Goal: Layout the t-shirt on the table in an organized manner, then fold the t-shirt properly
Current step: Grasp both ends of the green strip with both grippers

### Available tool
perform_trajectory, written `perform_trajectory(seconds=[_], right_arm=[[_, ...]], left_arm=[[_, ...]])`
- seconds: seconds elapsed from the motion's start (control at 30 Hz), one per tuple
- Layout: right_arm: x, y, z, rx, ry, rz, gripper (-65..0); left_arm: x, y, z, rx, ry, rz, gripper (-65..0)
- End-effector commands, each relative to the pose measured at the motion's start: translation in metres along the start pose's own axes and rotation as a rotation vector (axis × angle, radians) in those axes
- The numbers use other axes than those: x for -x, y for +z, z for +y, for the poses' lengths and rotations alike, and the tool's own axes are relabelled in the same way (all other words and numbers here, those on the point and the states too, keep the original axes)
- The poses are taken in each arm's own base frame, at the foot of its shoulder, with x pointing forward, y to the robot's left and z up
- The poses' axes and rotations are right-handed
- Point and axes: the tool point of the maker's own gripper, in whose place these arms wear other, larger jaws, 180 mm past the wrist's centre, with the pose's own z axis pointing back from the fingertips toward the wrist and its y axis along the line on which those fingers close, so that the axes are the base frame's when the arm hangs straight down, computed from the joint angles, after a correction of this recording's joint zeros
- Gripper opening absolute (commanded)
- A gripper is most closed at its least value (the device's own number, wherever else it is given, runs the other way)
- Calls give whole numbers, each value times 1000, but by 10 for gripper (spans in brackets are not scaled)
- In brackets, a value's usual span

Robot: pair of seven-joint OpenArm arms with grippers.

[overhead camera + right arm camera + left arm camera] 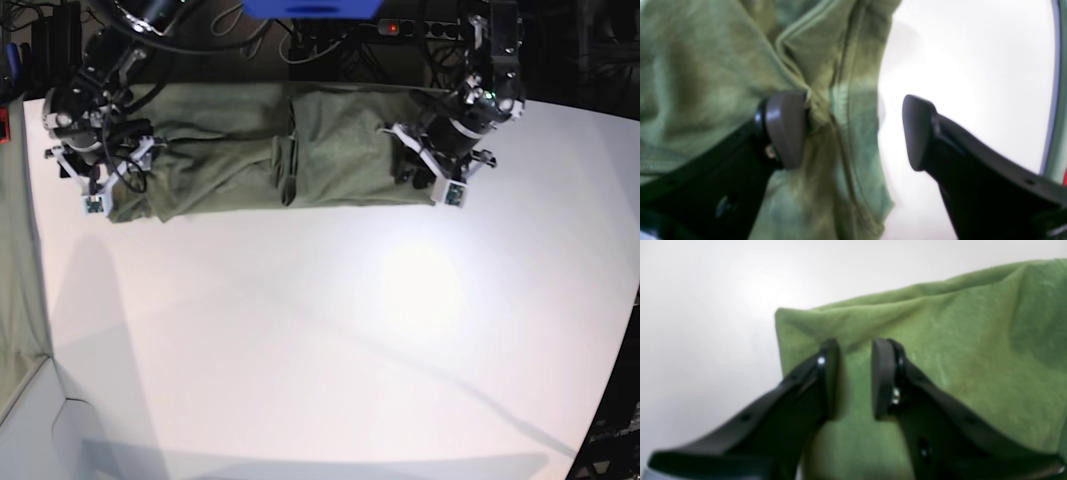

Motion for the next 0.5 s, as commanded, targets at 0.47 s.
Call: perform_trajectory(seconds=[0.47], right_arm=[[44, -25, 24, -90, -34, 140, -365]], left_arm=[[-13, 0, 0, 5, -9, -42, -481]])
